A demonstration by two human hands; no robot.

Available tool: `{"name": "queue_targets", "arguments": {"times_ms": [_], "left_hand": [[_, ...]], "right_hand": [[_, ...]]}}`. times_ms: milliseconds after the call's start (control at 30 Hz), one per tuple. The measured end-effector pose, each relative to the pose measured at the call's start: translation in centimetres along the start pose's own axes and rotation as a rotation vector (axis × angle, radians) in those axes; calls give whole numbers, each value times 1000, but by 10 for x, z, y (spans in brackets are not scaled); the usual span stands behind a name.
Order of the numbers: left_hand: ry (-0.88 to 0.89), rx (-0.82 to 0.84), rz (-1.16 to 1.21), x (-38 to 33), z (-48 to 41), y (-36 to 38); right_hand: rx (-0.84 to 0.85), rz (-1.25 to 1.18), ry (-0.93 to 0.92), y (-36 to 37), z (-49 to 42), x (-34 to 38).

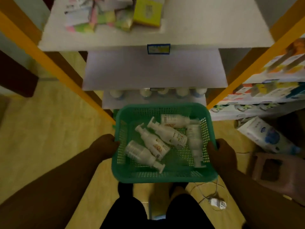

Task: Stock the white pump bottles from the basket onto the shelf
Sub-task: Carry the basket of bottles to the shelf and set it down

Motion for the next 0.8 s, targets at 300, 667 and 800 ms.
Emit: {"name": "queue_targets", "arguments": {"times_ms": [300, 667, 800], "left_hand": [[-134, 26, -17, 74, -44, 83], [-278, -38, 32, 215, -181, 210], [-321, -52, 100, 259, -240, 267]], "right_hand": [[48, 70, -26, 96, -50, -37], [64, 24, 26, 317, -142, -93], [15, 77, -12, 388, -191, -111]]}}
Point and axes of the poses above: each hand's wrist, its own z-axis away from the middle knuckle, its own y-axis out of the palm, x = y × z, the point moved 6 cm from there along -z, towards the middle knuckle, and after that the axes turned 14 degrees about y, right-handed, at the moved point
